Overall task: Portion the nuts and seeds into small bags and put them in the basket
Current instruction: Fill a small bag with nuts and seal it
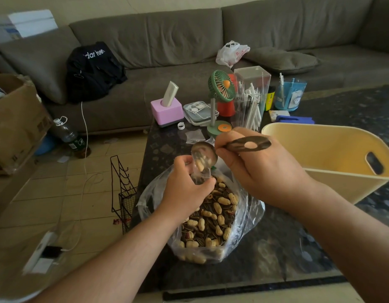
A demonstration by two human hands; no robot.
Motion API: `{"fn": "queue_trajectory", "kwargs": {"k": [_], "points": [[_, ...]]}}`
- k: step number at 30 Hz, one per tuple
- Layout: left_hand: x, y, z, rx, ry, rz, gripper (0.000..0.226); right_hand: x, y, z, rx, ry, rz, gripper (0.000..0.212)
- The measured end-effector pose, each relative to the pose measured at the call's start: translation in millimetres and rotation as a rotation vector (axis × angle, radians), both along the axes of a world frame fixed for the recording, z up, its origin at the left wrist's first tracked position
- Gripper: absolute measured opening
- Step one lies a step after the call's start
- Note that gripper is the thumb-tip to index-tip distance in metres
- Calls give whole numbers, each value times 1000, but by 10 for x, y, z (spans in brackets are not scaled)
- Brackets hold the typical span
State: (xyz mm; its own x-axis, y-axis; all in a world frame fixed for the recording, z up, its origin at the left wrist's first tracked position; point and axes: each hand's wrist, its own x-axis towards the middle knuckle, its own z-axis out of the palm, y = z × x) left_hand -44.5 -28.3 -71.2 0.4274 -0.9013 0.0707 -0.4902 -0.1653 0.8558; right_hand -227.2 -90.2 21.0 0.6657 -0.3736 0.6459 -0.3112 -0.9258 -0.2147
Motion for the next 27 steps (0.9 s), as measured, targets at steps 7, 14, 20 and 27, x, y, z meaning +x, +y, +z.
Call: {"fn": "queue_trajectory", "kwargs": {"k": [7, 14, 20, 27], "points": [[36, -11, -79, -4, 94, 5, 59, 0, -37, -7, 67, -34, -68, 22], [83, -20, -77, 73, 240, 14, 59, -41, -76, 0, 327, 83, -258, 30], [110, -29, -57, 38, 271, 44, 44, -47, -72, 29, 730, 267, -251, 30], [237, -15, 35, -27, 179, 113, 36, 41, 61, -245, 1082, 225, -137, 29]]}}
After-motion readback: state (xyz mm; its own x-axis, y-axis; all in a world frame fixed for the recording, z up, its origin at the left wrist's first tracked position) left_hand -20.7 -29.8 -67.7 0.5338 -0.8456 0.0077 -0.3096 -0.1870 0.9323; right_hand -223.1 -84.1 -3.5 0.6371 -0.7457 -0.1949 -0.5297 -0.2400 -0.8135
